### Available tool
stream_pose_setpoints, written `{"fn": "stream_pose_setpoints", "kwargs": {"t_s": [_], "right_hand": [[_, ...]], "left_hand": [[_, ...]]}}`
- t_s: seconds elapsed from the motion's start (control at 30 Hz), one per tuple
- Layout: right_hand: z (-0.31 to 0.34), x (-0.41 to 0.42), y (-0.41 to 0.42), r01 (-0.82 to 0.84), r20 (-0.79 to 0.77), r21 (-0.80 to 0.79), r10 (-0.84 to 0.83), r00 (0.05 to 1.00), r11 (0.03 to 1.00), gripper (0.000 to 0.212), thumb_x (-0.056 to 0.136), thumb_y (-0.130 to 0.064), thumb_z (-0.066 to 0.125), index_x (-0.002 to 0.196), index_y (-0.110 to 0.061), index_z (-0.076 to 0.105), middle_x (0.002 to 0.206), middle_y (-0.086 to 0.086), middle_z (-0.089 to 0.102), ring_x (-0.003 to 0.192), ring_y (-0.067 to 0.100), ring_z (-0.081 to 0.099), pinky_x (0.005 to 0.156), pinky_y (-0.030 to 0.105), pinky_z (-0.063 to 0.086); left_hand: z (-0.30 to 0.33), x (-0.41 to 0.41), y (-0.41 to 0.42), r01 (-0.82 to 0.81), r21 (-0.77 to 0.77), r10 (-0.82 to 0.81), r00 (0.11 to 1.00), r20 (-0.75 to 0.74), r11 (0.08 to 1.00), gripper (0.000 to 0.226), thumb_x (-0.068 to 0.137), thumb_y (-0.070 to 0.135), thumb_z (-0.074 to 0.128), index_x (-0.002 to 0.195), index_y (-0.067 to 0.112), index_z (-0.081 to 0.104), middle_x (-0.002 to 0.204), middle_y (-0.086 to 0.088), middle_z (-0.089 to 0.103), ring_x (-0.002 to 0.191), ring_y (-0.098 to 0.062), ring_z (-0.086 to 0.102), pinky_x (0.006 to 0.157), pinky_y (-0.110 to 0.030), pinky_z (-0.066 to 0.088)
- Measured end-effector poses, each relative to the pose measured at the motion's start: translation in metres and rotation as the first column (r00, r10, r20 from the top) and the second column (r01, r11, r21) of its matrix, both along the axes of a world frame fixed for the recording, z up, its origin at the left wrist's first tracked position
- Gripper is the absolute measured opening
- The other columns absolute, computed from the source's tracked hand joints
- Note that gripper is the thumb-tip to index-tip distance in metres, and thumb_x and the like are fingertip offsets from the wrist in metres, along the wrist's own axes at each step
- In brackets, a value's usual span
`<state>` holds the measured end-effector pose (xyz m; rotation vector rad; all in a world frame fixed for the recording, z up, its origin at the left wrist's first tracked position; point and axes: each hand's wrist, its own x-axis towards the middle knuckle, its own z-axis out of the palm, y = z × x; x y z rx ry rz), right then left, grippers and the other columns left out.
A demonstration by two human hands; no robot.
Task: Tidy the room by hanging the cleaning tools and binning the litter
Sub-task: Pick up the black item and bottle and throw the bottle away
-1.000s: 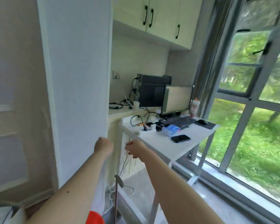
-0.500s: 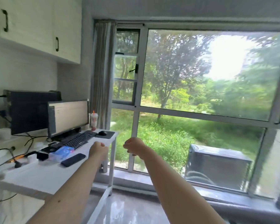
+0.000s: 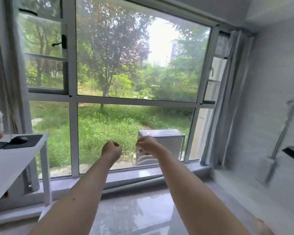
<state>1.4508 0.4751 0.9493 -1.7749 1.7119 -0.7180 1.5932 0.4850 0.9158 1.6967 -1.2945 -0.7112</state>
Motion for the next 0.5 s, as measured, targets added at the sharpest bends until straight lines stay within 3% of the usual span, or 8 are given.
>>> {"fn": "stream_pose_setpoints", "kwargs": {"t_s": [0.37,0.43,0.5], "right_hand": [[-0.044,-0.074,-0.036,0.262,-0.033,0.094,-0.260,0.965,0.961,0.031,0.093,-0.018,0.050,0.114,0.002,0.063,0.098,0.014,0.060,0.092,0.025,0.063,0.054,0.024,0.042],[-0.051,-0.091,-0.043,0.290,-0.019,0.113,-0.289,0.957,0.950,0.024,0.093,-0.019,0.051,0.106,-0.003,0.064,0.097,0.015,0.060,0.095,0.028,0.065,0.054,0.024,0.040],[-0.061,-0.112,-0.056,0.315,-0.006,0.136,-0.317,0.948,0.939,0.013,0.092,-0.018,0.052,0.091,-0.009,0.062,0.091,0.012,0.057,0.086,0.024,0.059,0.052,0.024,0.037]], "left_hand": [[-0.048,-0.058,-0.090,0.214,0.009,-0.210,0.967,-0.147,0.977,0.029,0.090,0.003,0.044,0.113,-0.008,0.059,0.113,-0.030,0.061,0.103,-0.042,0.059,0.085,-0.045,0.051],[-0.055,-0.075,-0.100,0.240,-0.002,-0.238,0.962,-0.135,0.971,0.027,0.090,0.002,0.045,0.108,-0.008,0.062,0.111,-0.032,0.062,0.101,-0.043,0.060,0.083,-0.045,0.051],[-0.068,-0.100,-0.117,0.274,-0.008,-0.272,0.954,-0.128,0.962,0.026,0.090,0.001,0.045,0.107,-0.006,0.064,0.108,-0.033,0.064,0.095,-0.041,0.061,0.079,-0.041,0.050]]}}
